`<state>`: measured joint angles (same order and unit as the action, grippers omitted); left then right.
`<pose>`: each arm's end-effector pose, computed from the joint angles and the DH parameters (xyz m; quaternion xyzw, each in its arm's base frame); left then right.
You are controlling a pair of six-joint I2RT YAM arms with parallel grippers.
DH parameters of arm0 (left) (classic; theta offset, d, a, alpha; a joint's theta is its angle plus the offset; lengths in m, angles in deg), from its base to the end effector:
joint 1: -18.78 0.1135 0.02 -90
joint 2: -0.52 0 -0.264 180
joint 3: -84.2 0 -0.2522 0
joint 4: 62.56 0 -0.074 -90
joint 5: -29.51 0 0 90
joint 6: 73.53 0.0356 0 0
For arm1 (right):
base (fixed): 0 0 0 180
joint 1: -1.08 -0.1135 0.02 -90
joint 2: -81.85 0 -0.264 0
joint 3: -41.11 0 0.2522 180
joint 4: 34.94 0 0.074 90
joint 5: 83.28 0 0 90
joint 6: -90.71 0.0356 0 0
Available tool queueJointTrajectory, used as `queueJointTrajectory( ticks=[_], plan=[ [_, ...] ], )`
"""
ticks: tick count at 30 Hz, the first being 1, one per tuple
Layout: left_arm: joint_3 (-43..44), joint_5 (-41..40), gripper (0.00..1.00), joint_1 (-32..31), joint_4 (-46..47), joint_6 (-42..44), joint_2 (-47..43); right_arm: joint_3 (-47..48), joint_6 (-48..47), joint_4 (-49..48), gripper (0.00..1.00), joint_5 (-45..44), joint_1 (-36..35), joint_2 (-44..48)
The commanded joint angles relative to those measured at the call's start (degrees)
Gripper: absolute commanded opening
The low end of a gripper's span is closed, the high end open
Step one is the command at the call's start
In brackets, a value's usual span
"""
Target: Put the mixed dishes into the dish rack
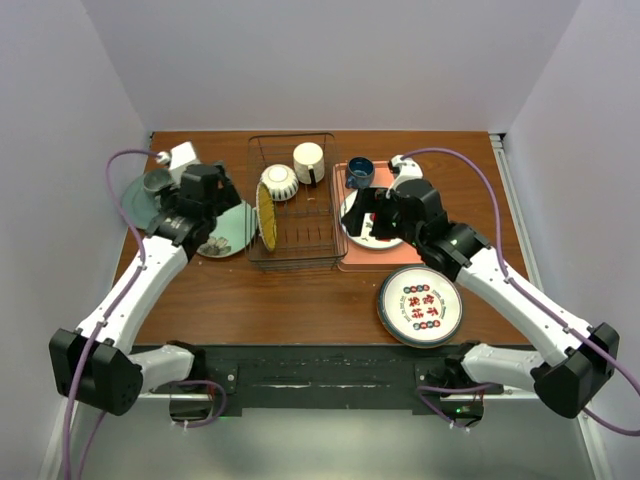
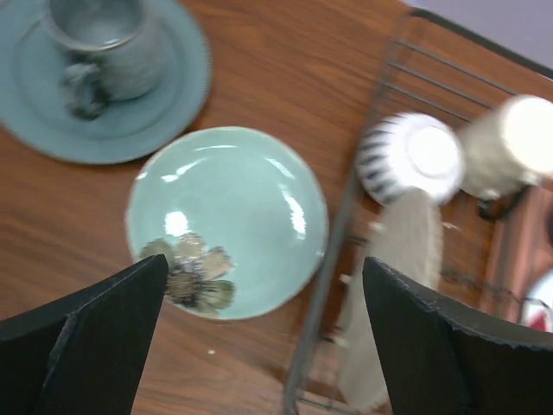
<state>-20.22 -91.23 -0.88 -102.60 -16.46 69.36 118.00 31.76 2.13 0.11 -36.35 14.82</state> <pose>0.2534 -0.0712 0.3319 -0.2231 0.8284 0.0063 0.5138 0.2111 0.1564 0.3497 -0.0174 0.8525 0.2519 0.4576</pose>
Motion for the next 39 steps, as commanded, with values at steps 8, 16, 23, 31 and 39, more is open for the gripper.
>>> queueJointTrajectory(
  ticks=[8, 16, 23, 31, 39],
  plan=[
    [-13.90, 8.41, 1.00, 13.85, 7.64, -17.77, 0.24, -2.75, 0.15, 0.60, 0.99, 0.02, 0.43, 4.62],
    [-25.95, 9.21, 1.00, 15.79, 14.50, -22.53, -3.35, -3.90, -0.55, 0.51, 0.99, 1.16, 0.43, 4.53],
    [-31.76, 8.94, 1.00, 16.23, 20.21, -23.67, -3.54, -4.07, -0.90, 0.07, 0.99, 1.86, 0.69, 4.27],
    [-36.68, 12.45, 1.00, 17.81, 29.43, -24.82, -0.38, -3.54, -1.52, 0.07, 0.99, 1.69, 0.96, 2.86],
    [-39.93, 15.62, 0.91, 19.31, 36.82, -26.13, 3.31, -4.16, -1.60, -0.20, 0.99, 1.08, 1.39, 2.69]
  ],
)
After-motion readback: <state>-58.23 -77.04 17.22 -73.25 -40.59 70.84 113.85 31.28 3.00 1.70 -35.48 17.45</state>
